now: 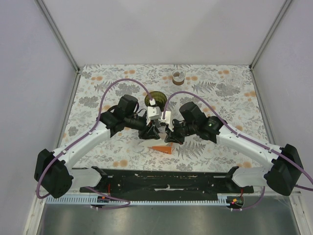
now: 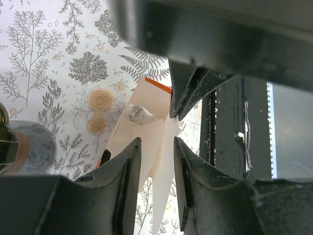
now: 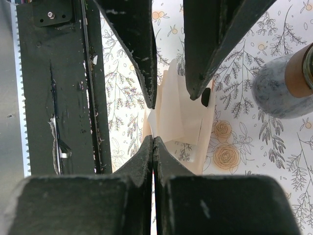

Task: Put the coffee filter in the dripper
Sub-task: Adjust the coffee filter.

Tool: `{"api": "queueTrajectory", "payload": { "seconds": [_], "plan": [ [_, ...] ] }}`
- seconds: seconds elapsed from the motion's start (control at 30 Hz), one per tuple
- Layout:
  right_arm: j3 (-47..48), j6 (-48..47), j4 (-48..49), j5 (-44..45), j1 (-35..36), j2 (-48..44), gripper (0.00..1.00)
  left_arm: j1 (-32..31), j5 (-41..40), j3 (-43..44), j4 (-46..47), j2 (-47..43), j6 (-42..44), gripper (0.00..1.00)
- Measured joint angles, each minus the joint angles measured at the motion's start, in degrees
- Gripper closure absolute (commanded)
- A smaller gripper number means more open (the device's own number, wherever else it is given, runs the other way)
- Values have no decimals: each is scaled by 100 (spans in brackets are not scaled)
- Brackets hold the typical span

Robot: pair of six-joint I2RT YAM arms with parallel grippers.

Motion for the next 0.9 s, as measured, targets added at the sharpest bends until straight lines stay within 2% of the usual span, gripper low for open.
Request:
{"api": "queueTrajectory", "payload": {
  "seconds": [0.9],
  "plan": [
    [48, -35, -122, 173, 0, -13, 100, -26, -11, -22, 0, 0, 138, 53]
  ]
}}
